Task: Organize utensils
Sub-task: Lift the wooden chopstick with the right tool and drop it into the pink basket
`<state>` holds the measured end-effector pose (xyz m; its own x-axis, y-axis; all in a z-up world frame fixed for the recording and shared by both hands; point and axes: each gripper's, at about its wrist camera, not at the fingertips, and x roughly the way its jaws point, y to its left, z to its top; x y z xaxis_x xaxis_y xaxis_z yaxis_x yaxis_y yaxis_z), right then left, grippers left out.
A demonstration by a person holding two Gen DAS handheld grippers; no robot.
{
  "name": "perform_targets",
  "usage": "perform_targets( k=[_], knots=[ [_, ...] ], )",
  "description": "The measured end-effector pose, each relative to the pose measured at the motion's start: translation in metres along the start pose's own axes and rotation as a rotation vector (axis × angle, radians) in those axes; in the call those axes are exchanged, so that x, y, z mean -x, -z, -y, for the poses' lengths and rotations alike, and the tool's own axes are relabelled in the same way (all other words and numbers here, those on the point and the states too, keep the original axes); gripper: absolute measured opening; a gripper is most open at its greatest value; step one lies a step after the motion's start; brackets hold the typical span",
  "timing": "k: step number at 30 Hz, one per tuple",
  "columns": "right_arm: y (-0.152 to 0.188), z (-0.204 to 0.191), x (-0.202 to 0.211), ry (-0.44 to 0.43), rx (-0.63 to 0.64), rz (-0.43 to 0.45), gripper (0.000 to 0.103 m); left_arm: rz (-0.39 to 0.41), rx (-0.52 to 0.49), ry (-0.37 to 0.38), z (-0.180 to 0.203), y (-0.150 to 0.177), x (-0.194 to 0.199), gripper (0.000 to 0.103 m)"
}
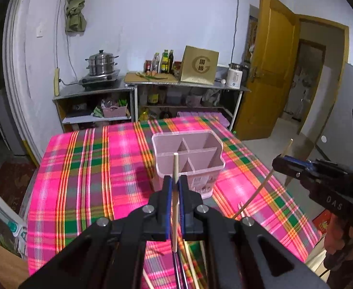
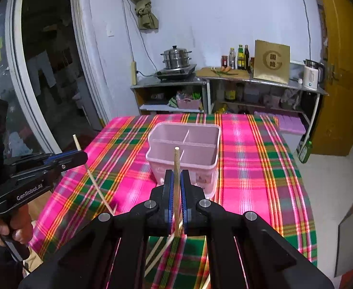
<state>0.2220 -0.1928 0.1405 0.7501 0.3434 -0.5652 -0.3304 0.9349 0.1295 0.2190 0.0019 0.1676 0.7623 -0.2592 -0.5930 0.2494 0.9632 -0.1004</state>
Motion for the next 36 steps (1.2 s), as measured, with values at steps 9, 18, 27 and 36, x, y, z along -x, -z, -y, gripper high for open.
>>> perform_targets(
  k=[9, 18, 27, 36],
  knots=[
    [-0.059, 0.001, -0.006, -0.014, -0.002, 0.071, 0.005, 0.074, 0.002, 0.014, 0.001, -0.065, -0.008, 0.006],
    [-0.094, -0.001, -0.041, -0.034, -0.016, 0.088, 0.005, 0.103, 0.004, 0.023, -0.005, -0.099, -0.037, 0.006],
    [-0.092, 0.001, -0.092, -0.046, -0.025, 0.045, 0.005, 0.085, 0.042, 0.04, -0.021, -0.093, -0.076, 0.006],
    [-0.054, 0.018, -0.143, -0.03, -0.049, -0.082, 0.005, -0.013, 0.059, 0.044, -0.028, -0.062, -0.113, 0.006]
  ],
)
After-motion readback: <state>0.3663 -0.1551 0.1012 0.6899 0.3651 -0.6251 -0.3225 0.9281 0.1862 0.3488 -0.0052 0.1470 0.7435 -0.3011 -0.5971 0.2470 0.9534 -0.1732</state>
